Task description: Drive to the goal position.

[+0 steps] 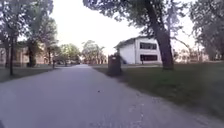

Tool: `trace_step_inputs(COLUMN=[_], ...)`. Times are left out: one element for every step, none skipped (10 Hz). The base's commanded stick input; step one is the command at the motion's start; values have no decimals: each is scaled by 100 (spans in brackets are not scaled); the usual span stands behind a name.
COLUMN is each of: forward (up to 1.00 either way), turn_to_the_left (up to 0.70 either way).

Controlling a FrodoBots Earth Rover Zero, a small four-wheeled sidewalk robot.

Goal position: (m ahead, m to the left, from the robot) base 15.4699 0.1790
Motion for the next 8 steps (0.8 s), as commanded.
trace_step_inputs(forward=[70, 70, 70, 70, 70, 70, 70, 70], turn_to_the_left=[0, 0, 0, 0, 0, 0, 0, 0])
